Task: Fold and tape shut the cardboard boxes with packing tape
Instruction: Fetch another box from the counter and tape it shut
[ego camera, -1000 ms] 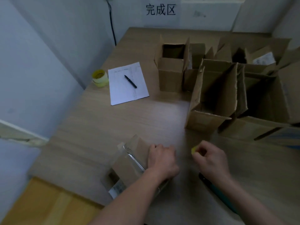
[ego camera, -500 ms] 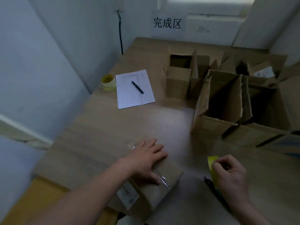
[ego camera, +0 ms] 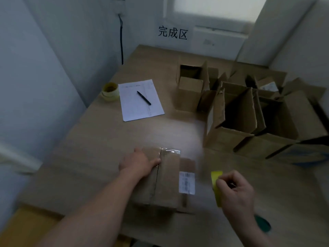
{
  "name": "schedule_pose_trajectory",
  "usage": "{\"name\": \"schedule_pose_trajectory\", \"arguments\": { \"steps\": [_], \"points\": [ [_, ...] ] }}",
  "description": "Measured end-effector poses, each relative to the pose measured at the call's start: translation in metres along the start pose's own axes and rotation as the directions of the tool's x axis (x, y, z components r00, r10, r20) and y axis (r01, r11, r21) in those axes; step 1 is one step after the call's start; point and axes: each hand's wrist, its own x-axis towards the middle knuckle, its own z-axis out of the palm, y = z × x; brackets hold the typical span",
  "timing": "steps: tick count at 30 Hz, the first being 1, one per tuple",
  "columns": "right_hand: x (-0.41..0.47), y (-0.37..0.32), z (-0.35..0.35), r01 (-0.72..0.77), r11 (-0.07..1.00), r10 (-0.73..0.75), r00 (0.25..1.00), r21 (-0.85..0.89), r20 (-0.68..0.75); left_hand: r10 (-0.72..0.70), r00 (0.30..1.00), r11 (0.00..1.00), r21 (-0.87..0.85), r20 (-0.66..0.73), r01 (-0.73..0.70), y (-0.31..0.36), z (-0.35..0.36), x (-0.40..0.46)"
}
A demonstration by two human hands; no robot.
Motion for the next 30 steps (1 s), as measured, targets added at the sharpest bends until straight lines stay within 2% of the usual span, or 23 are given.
{"name": "schedule_pose_trajectory", "arguments": {
  "steps": [5,7,8,9,10,11,12,15,17,20,23,27,30],
  "points": [
    [-0.009,0.0,0.007,-0.039,0.999,0.04,0.994,-0.012,0.098,-0.055,0.993,0.939,-0.334,0.101,0.086,-0.001,0.016,-0.013],
    [-0.007,0.0,0.005,-0.029,0.999,0.031,0.993,-0.023,0.11,-0.022,1.0,0.945,-0.327,-0.017,0.015,0.001,0.017,-0.028],
    [-0.006,0.0,0.003,-0.03,0.999,0.032,0.993,-0.02,0.112,0.081,0.985,0.967,-0.228,-0.154,-0.115,-0.001,0.02,-0.038],
    [-0.005,0.001,0.002,-0.027,1.0,0.029,0.994,-0.015,0.109,0.255,0.928,0.953,-0.091,-0.27,-0.288,-0.003,0.025,-0.048],
    [-0.004,0.004,0.0,-0.024,1.0,0.025,0.995,-0.017,0.101,0.446,0.844,0.889,0.042,-0.298,-0.455,-0.005,0.032,-0.058],
    [-0.003,0.007,-0.001,-0.029,0.999,0.031,0.994,-0.026,0.1,0.59,0.77,0.806,0.136,-0.244,-0.576,-0.006,0.04,-0.068],
    [-0.003,0.011,-0.001,-0.039,0.999,0.042,0.993,-0.034,0.106,0.666,0.728,0.745,0.189,-0.163,-0.64,-0.008,0.048,-0.075],
    [-0.005,0.02,0.001,-0.065,0.997,0.07,0.991,-0.046,0.118,0.677,0.735,0.721,0.229,-0.033,-0.654,-0.006,0.068,-0.078],
    [-0.008,0.025,0.003,-0.083,0.995,0.089,0.989,-0.054,0.122,0.682,0.729,0.714,0.267,-0.059,-0.647,0.0,0.072,-0.081],
    [-0.012,0.027,0.005,-0.091,0.995,0.095,0.989,-0.044,0.116,0.722,0.681,0.673,0.36,-0.125,-0.647,0.012,0.081,-0.087],
    [-0.015,0.023,0.005,-0.09,0.996,0.091,0.991,-0.021,0.1,0.718,0.687,0.662,0.418,-0.112,-0.623,0.019,0.087,-0.087],
    [-0.018,0.009,0.002,-0.119,0.993,0.121,0.98,-0.021,0.158,0.751,0.66,0.607,0.416,-0.022,-0.677,0.014,0.077,-0.071],
    [-0.017,-0.005,-0.002,-0.175,0.98,0.194,0.939,-0.09,0.283,0.722,0.677,0.606,0.343,0.141,-0.718,0.013,0.05,-0.053]
  ]
}}
